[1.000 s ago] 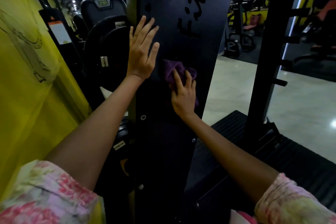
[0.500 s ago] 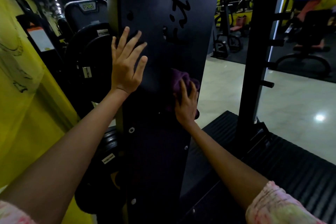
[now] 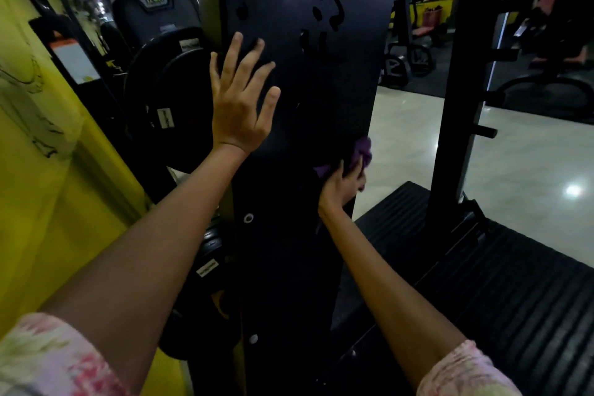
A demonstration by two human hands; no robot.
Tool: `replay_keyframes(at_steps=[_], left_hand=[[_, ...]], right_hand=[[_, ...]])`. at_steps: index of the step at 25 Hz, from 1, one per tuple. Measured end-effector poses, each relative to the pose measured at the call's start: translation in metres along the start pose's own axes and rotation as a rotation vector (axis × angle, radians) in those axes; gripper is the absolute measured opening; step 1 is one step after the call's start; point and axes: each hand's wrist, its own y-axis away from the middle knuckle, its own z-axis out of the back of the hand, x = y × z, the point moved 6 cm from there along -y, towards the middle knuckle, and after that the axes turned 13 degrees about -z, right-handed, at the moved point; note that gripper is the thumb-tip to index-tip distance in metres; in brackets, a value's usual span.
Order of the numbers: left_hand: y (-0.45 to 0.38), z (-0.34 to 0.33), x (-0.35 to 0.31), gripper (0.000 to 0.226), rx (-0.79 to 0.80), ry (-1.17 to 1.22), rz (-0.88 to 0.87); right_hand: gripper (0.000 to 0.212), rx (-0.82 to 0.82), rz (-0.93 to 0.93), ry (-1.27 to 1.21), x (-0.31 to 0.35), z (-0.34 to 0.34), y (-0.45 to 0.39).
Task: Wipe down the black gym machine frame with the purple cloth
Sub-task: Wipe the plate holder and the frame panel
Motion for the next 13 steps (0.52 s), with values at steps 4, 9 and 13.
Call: replay_keyframes(at_steps=[4,9,13], left_hand=[[0.000,0.000,0.002,0.038,-0.005,0.015,0.009],[0.003,0.000,0.001,0.035,-0.048,0.107,-0.037],[0.006,-0.001,0.002,0.032,-0.107,0.194,-0.053]], right_hand=[[0.051,0.103,0.509,0.140,0.075,-0.027,0.053],[0.050,-0.124,0.324,0.184,0.019,-0.015,0.016],[0.058,-0.091,-0.335,0.126,-0.084,-0.008,0.032]])
